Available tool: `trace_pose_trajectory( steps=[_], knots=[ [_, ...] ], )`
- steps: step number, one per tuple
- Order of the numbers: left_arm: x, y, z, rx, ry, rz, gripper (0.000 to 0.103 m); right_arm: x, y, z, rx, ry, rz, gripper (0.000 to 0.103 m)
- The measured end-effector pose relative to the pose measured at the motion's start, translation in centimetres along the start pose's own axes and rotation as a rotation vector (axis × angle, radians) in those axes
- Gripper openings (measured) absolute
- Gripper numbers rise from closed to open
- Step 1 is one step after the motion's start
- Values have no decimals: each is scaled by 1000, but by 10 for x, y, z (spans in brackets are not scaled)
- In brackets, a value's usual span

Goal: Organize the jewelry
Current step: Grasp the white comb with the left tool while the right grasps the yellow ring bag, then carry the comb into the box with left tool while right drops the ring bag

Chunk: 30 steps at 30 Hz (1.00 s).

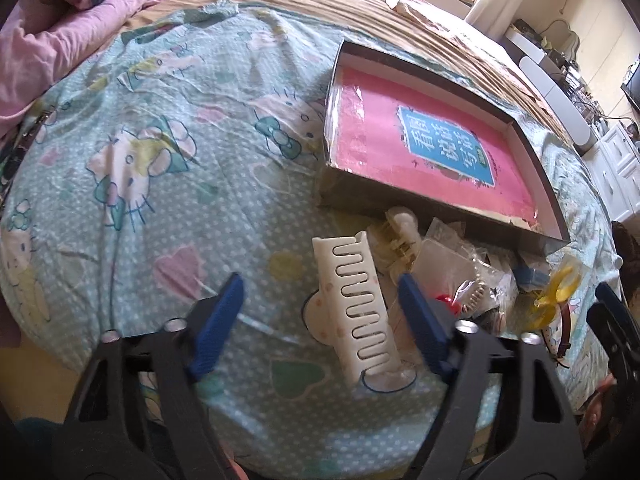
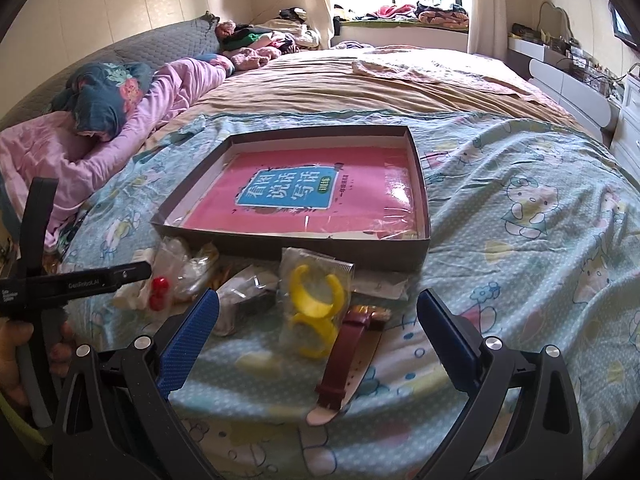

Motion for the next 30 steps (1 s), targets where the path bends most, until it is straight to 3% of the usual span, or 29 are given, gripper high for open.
trace_pose_trajectory(
  steps=[6,10,14,20,24,30],
  knots=[
    [5,-3,4,15,-44,-12,42,16,4,0,-8,-4,-15,98],
    [3,-4,13,59,-59,6,27,26,5,-1,-16,-9,-29,89],
    [3,-4,14,82,-60,19,25,35,7,2,-5,-21,-37,87],
    [-2,0,8,66,-66,48,21,46,8,1,-10,-19,-56,71],
    [-9,4,3,52,-77,72,21,51,5,-2,-15,6,-74,39],
    [-22,13,1,37,-90,105,21,39,7,-4,-15,45,-36,38]
  ],
)
Point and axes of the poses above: each gripper's, at about its wrist camera, not at the fingertips, and x roughly the way its jaws point, z to its right, y to its top, the point moved 2 cm from there along x, roughly the way its jaws point
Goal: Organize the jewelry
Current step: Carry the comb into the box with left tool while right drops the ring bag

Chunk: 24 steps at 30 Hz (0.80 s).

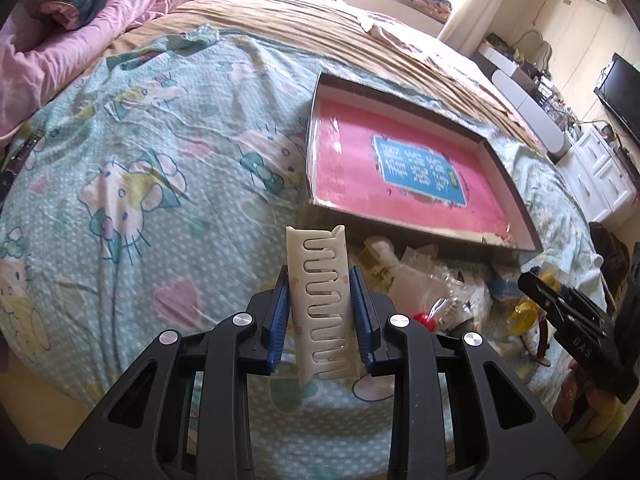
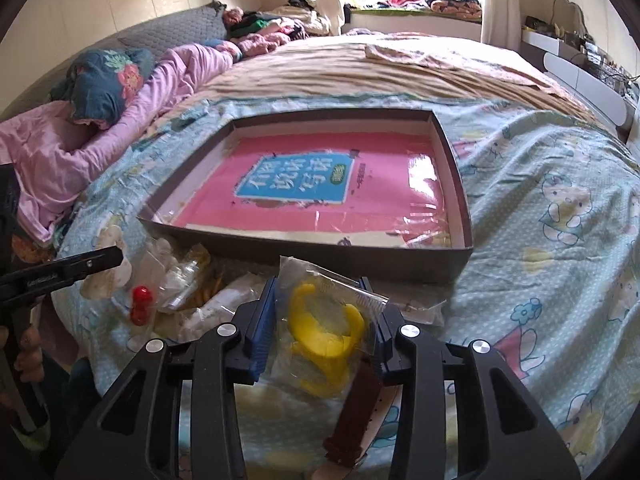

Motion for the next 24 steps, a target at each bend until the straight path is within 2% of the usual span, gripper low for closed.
trace_pose_trajectory(
  steps=[5,11,18,24],
  knots=[
    [-6,14,4,3,-8,22,21,-18,13,1,7,30,51,37],
    [-3,33,14,2,-11,37,21,-27,37,10,18,21,110,37],
    [8,51,27,4,-21,39,21,-21,64,28,47,-5,154,37],
    [24,66,37,19,-22,32,21,-5,76,41,79,-25,148,37]
  ],
)
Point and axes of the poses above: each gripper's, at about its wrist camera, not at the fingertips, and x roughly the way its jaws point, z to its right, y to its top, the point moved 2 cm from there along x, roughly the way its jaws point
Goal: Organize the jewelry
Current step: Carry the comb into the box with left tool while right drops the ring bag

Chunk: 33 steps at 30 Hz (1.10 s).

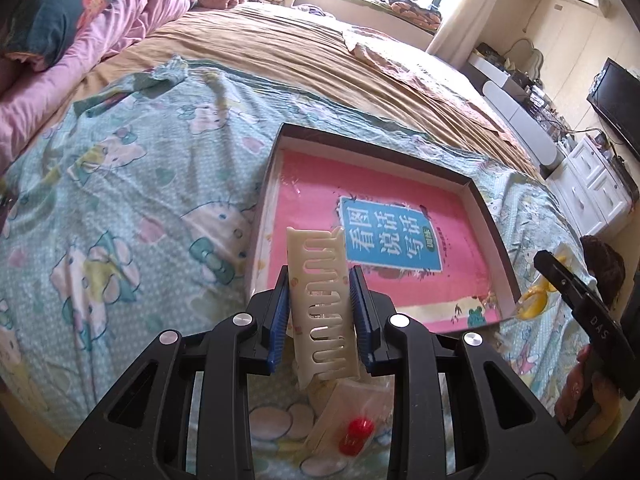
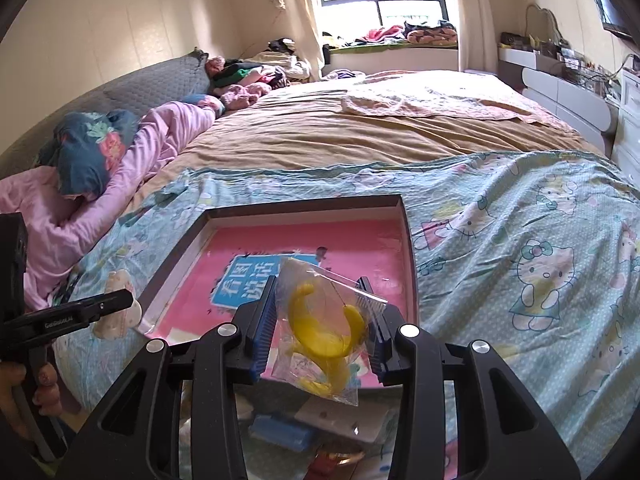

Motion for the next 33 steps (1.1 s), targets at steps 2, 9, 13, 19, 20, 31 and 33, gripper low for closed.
trace_pose_trajectory(
  steps=[2,9,13,19,20,31,33],
  knots=[
    [7,3,2,-1,-2,-4,21,6,1,3,7,-6,-7,37],
    [33,10,6,4,1,-19,21,26,-1,12,20,-24,-45,37],
    [42,9,8,23,-1,-24,21,35,-3,15,24,-22,-64,37],
    [54,9,7,48,2,-33,21,45,-1,15,39,-8,-78,37],
    [55,9,6,53,6,-35,21,46,1,14,39,-7,-75,37],
    [58,14,5,74,5,-34,21,71,4,12,22,-36,-126,37],
    [59,15,5,77,2,-36,21,74,1,11,23,-34,-142,37]
  ],
)
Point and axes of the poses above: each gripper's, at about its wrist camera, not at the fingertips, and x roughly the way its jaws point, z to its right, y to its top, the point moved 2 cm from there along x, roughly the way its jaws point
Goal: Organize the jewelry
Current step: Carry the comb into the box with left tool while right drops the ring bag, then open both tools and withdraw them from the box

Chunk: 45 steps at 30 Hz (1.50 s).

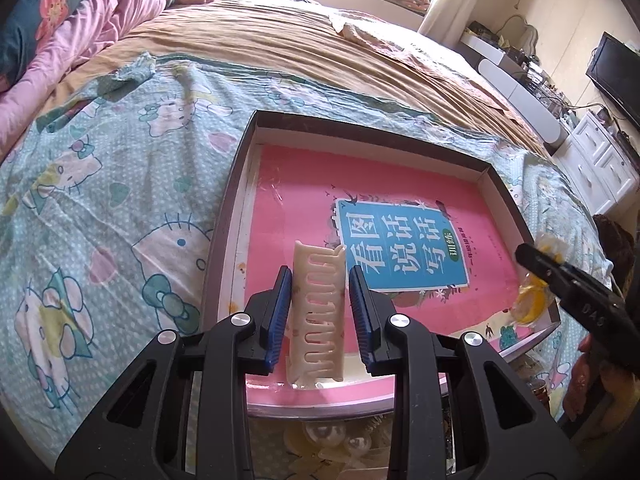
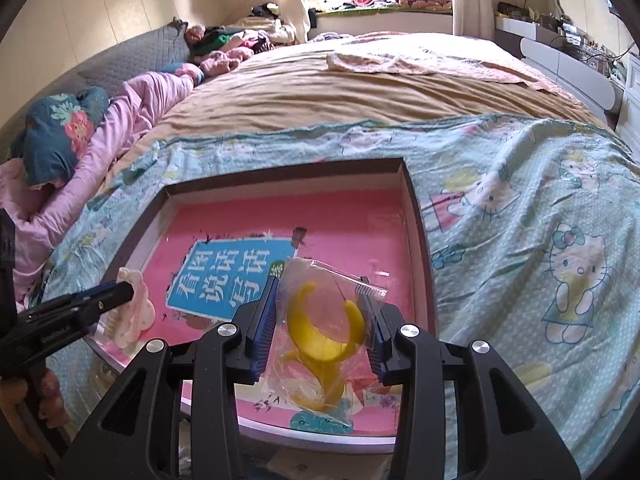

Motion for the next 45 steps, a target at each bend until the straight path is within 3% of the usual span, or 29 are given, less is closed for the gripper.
trace_pose_trajectory(
  steps=[8,16,20,26,30,36,45],
  knots=[
    [-7,1,2,6,-12,3,24,-3,-4,0,9,9,-12,44],
    [-24,4,2,11,-13,35,42,-21,-3,9,45,5,25,56],
    [-33,6,1,12,-16,51,44,-33,-3,14,64,0,53,61],
    [-49,10,-1,4,-15,77,62,-51,-6,21,77,-1,75,65],
    [-66,14,-7,-23,-22,111,81,-65,-8,20,79,6,99,74],
    [-90,15,-12,-44,-13,161,89,-86,-9,14,57,17,132,79],
    [-117,7,-11,-37,-6,205,90,-110,-16,5,33,45,155,80]
  ],
)
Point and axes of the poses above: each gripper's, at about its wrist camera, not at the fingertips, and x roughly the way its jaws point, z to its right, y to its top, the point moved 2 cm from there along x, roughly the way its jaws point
